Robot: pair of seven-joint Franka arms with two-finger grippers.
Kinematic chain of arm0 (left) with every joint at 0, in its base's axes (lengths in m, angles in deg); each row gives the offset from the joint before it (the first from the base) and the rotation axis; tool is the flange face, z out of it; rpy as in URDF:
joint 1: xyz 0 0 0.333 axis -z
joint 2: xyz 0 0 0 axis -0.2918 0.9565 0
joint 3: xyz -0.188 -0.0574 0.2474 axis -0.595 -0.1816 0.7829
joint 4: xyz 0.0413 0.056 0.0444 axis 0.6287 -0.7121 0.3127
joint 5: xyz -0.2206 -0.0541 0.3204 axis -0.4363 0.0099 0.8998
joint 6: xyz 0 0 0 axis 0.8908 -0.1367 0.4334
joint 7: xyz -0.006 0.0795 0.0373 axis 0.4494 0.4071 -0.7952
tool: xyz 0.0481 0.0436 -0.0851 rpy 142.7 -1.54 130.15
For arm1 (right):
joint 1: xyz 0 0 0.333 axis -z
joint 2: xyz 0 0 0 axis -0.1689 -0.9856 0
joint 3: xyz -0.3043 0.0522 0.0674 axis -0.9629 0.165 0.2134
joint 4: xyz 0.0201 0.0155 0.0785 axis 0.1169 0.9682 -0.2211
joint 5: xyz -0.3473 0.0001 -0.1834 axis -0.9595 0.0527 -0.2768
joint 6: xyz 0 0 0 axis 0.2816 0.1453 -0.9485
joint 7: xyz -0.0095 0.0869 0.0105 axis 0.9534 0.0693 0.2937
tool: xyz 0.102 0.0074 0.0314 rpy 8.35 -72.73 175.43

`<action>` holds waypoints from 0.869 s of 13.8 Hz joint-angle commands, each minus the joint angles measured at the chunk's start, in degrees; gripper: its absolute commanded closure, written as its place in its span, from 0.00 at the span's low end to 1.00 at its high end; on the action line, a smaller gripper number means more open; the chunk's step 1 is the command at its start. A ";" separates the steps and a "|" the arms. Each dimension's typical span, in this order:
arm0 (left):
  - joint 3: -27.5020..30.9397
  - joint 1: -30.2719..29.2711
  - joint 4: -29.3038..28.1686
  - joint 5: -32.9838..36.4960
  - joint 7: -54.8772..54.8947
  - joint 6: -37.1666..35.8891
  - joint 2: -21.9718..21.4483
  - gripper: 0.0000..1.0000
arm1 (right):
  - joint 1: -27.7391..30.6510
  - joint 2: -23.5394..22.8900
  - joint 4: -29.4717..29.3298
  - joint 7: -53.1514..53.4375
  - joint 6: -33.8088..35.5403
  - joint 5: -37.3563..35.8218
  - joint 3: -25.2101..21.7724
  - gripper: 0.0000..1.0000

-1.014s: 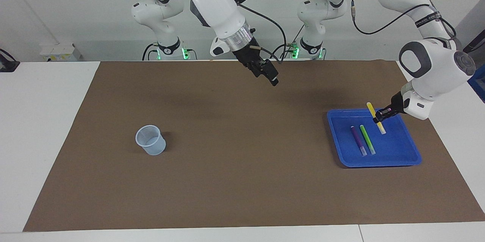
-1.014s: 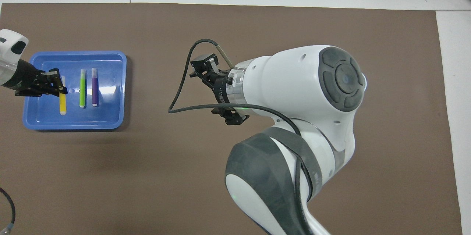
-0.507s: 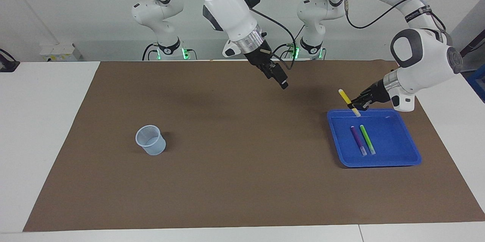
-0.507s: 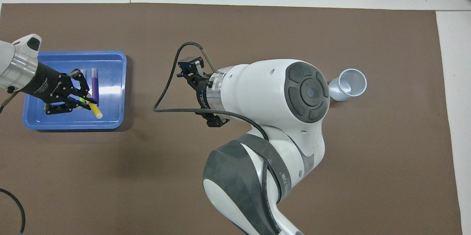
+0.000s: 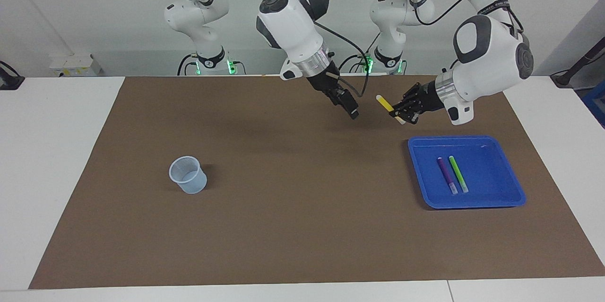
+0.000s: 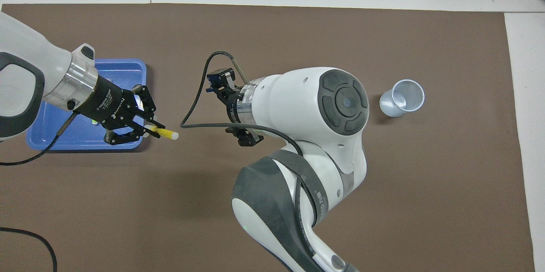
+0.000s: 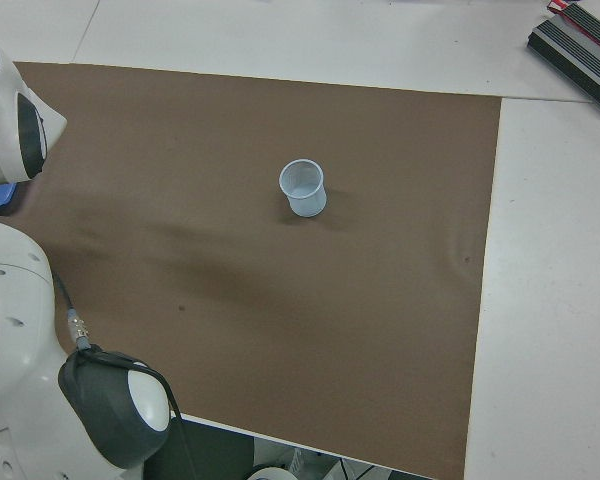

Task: Transfer and insert pens with both arms
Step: 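Close the right gripper on the yellow pen held by the left gripper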

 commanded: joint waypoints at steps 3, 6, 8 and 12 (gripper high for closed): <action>0.89 3.49 -1.60 -7.17 -9.12 -0.10 -1.34 1.00 | -1.15 -1.49 -0.61 2.59 -2.70 -0.11 0.00 0.09; 0.89 4.64 -1.43 -8.75 -11.16 0.17 -1.34 1.00 | -1.85 -1.49 -0.35 2.42 -2.44 -0.11 0.00 0.10; 0.89 4.73 -1.52 -9.90 -11.60 0.26 -1.34 1.00 | -2.03 -1.40 -0.09 2.24 -1.83 -0.28 0.00 0.10; 0.89 4.99 -1.69 -9.90 -20.64 4.47 -1.25 1.00 | -2.29 -1.31 -0.08 1.89 0.72 -1.08 0.00 0.10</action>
